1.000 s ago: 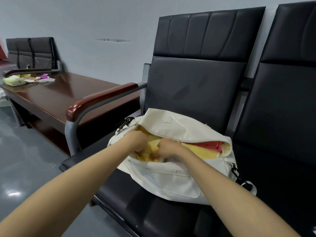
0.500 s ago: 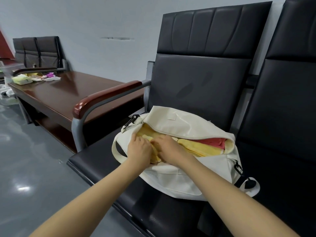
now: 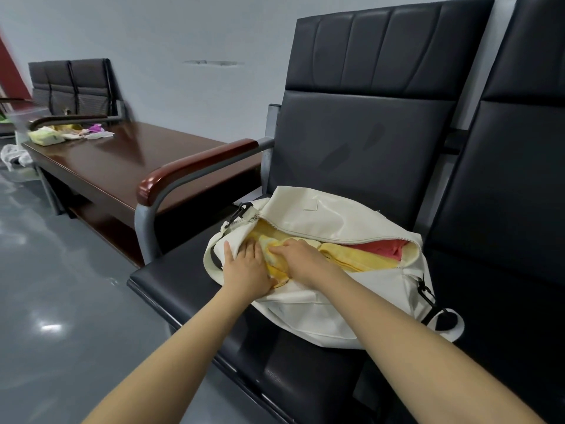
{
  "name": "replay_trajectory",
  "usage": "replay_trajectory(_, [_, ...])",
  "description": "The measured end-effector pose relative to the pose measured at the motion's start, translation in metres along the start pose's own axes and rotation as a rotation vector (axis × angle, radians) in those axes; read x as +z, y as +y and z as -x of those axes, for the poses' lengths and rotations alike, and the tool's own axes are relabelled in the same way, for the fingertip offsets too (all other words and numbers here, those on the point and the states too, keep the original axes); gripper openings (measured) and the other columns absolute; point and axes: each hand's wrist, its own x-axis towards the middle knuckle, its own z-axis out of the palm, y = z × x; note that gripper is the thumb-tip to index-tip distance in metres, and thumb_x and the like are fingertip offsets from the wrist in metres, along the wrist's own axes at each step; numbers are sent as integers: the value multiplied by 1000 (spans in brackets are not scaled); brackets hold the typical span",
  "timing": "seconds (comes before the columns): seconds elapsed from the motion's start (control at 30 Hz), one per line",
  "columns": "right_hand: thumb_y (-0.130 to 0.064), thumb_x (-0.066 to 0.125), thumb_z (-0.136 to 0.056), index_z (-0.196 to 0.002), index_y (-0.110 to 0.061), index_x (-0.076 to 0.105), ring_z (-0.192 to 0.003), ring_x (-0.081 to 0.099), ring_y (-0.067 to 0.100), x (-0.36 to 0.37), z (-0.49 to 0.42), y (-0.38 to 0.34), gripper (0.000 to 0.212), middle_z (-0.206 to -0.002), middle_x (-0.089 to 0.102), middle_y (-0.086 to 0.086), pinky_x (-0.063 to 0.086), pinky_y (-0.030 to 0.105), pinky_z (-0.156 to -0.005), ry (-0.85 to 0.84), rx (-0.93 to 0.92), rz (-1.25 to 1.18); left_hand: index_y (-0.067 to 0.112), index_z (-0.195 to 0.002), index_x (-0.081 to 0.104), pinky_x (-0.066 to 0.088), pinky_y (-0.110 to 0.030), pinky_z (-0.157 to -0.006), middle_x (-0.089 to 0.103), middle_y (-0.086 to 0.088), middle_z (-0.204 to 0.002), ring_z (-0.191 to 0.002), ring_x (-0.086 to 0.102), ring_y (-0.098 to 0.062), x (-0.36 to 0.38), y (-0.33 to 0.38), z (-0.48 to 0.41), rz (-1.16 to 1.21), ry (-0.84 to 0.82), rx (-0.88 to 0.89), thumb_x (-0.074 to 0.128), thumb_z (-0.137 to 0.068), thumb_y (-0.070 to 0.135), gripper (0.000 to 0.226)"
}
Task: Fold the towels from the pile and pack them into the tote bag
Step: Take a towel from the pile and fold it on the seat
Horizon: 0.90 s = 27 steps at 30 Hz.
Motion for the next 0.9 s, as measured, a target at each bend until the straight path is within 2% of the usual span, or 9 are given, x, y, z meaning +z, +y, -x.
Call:
replay_trajectory(0.1, [5,44,-90,-149,-28,31,-136,34,26,-10,16,9,69,-150,34,4,36,40,-108,-33,26,-100,7,-143,34,-15,-56,-112,38,-7,-147,-141,26,-21,-9,3,8,-22,26,40,38,-94,54,68])
replay_trajectory(0.17, [3,43,-91,-147,-25,36,-137,36,23,-20,36,19,63,-151,37,3,33,35,-110,-14,68,-168,15,-102,59,-16,-56,-112,59,2,-106,-123,44,-20,-23,6,19,-9,-30,63,36,-96,40,35])
replay_trajectory(0.23, [-3,47,-93,-144,-23,41,-135,40,21,-34,65,29,55,-148,43,2,34,31,-108,34,117,-236,15,-74,53,-4,-56,-116,56,4,-80,-106,52,-21,-39,13,33,13,-121,76,31,-100,31,37])
replay_trajectory(0.33, [-10,52,-94,-141,-22,46,-134,41,18,-50,121,41,49,-146,46,-1,34,30,-108,125,182,-288,10,-93,59,30,-45,-107,63,-7,-104,-106,56,-28,-54,39,52,198,-168,134,28,-103,36,42])
replay_trajectory(0.4, [-15,53,-95,-140,-23,46,-134,41,17,-60,164,51,47,-145,46,-3,34,30,-108,170,243,-309,6,-110,59,40,-37,-92,60,-12,-117,-113,54,-30,-64,68,69,334,-161,173,31,-102,39,44])
replay_trajectory(0.53, [-18,51,-97,-135,-26,52,-125,48,19,-77,266,76,40,-137,51,-4,42,34,-102,276,398,-300,10,-128,55,40,-35,-95,57,-10,-129,-123,49,-28,-88,142,114,338,-126,336,38,-101,42,45])
replay_trajectory(0.7, [-21,51,-98,-137,-24,50,-122,51,19,-80,401,123,39,-140,49,0,43,33,-100,309,682,-223,15,-120,60,41,-36,-95,59,-9,-124,-119,53,-29,-110,249,170,403,-81,571,48,-96,40,37])
replay_trajectory(0.77, [-20,51,-98,-136,-23,51,-115,56,19,-76,452,140,37,-136,54,0,45,30,-96,345,789,-231,16,-119,60,44,-34,-89,61,-7,-121,-114,56,-29,-116,291,193,436,-88,663,49,-95,39,35])
replay_trajectory(0.9, [-19,53,-96,-130,-17,57,-122,51,22,-63,536,167,34,-136,55,3,38,29,-99,437,940,-273,17,-117,60,43,-30,-72,63,-5,-114,-97,60,-25,-118,368,231,468,-145,833,49,-95,35,30])
